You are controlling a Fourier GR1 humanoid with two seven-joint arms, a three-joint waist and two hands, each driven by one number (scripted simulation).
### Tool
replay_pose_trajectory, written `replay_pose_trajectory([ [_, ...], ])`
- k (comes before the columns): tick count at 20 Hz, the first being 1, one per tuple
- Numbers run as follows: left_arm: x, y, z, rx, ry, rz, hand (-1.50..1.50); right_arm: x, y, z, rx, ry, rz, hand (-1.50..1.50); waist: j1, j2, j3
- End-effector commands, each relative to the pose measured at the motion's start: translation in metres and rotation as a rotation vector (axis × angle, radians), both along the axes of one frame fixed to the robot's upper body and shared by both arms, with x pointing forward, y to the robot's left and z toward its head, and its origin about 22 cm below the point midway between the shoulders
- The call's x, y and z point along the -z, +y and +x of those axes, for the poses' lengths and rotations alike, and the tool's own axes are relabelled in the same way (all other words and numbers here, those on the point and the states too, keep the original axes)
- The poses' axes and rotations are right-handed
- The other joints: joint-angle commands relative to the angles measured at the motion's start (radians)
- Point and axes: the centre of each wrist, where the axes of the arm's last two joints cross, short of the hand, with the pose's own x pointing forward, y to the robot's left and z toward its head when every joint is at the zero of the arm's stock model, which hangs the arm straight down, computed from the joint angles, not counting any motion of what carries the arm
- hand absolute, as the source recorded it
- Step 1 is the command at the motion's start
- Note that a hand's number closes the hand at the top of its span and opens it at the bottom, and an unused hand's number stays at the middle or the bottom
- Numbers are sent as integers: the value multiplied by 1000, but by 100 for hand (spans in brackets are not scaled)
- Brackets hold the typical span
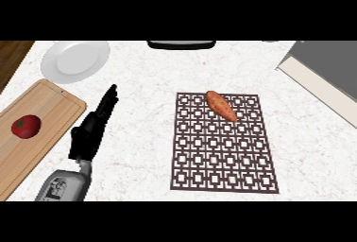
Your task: Pick the bell pepper from the placemat and place it in the tiered shelf
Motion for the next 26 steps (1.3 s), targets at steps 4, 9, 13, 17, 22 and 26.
replay_pose_trajectory([
  [4, 4, 8, 5, -35, -3, -6, 0, -49, 18, -26, 0, -328, -39, -150, -15, -5, -1],
  [9, -3, -9, -2, -19, 5, -4, 0, -64, 19, -57, 108, -397, 10, -150, -17, -9, -1],
  [13, 5, 17, -1, -58, 10, 10, 0, -82, 22, -94, 134, -389, 147, -150, -46, -23, -2],
  [17, 8, 31, -4, -75, 21, -3, 0, -61, 30, -119, 170, -297, 203, -150, -67, -27, -2],
  [22, 11, 31, -10, -83, 18, 1, 0, -49, 40, -166, 177, -231, 226, -150, -83, -32, -2],
  [26, 8, 26, -6, -87, 28, 16, 0, -36, 61, -214, 117, -230, 249, -150, -87, -33, -2],
])
